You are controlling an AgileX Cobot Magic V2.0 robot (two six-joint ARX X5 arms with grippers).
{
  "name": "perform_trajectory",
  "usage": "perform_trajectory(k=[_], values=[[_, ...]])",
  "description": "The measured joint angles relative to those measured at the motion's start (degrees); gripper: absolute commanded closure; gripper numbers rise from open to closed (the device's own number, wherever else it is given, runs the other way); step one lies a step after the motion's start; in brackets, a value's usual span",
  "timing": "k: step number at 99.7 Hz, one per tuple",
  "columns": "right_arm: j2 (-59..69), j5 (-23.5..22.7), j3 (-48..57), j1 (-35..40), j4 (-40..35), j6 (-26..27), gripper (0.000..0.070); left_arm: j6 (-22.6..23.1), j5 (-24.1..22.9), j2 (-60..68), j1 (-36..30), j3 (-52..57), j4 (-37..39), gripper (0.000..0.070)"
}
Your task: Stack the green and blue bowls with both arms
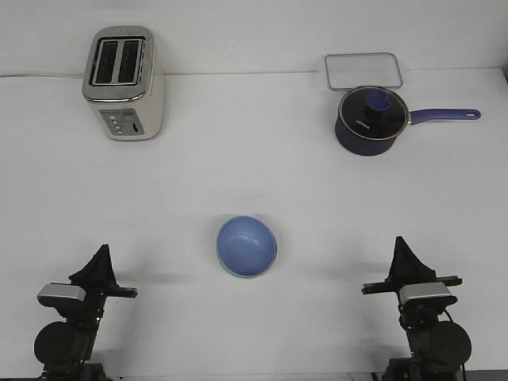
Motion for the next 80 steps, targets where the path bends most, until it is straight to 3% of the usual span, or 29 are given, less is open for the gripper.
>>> perform_trajectory(k=[21, 80], values=[[0.24, -0.13, -5.90, 0.00, 6.88, 0.02, 0.0700, 0.00, 0.00, 0.00, 0.00, 0.00, -0.02, 0.0688], [0.20, -0.13, -5.95, 0.00, 6.95, 0.02, 0.0700, 0.00, 0.00, 0.00, 0.00, 0.00, 0.02, 0.0688]])
